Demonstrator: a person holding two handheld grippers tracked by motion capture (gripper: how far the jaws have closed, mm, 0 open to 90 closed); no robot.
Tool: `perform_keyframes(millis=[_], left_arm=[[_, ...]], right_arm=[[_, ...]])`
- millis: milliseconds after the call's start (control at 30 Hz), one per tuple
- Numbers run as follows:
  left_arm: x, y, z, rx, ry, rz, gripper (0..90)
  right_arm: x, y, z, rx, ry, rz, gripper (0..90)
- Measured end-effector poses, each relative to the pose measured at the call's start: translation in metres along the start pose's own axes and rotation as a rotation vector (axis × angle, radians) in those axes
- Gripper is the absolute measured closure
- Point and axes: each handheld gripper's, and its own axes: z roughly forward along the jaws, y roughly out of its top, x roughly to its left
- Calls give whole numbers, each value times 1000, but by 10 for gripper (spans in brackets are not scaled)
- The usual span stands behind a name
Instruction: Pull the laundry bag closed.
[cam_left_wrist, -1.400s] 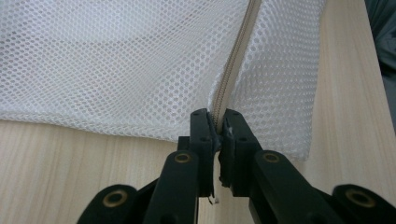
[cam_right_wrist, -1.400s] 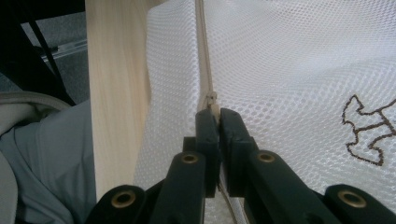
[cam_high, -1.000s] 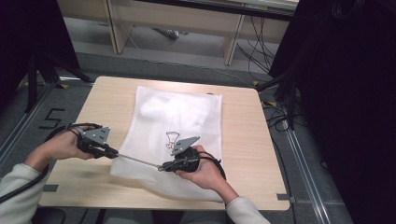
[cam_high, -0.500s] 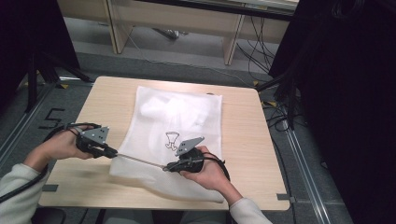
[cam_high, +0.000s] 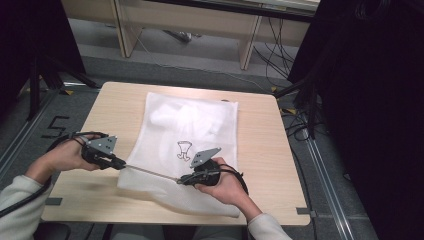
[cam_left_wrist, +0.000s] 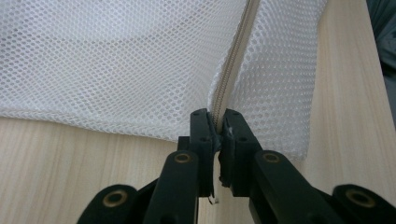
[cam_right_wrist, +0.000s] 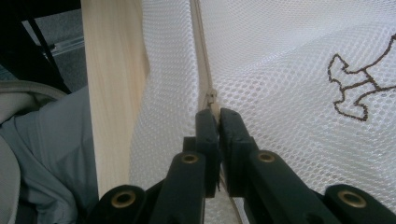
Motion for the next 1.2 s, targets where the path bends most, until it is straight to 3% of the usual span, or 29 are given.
perform_keyframes(millis=[133,167,200,233,300,333,467,500,567,600,667,700,1200], left_arm=[[1,-1,1,-8,-2,-3,832],[0,-2,1,-6,-4,-19,832],[1,-2,1,-8,-5,-2,832],[0,-2,1,-5,-1,-19,832],[0,-1,1,-6,-5,-6,833],[0,-1,1,0,0,-15,832],[2,-5,0,13,4,-21,832],[2,-6,0,12,2,-28,832],[3,-5,0,15,4,-6,832],[2,-4,0,19,2,-21,832],[2,-3,0,20,5,-3,832],[1,-4,0,15,6,-21,832],[2,-5,0,13,3,-12,832]], right_arm=[[-1,0,1,-9,5,-14,880],[0,0,0,-7,11,-9,880],[0,0,0,-7,11,-9,880],[1,-1,-1,-11,13,7,880],[-1,-2,-1,-3,-2,-5,880],[0,-3,-2,0,14,7,880],[-3,-7,-7,-2,6,2,880],[-3,-9,-8,-1,-2,20,880],[-4,-12,-11,2,2,20,880],[-4,-13,-12,5,1,38,880],[-4,-14,-12,8,0,40,880],[-4,-14,-12,4,-3,31,880],[-9,-24,-20,3,-10,41,880]])
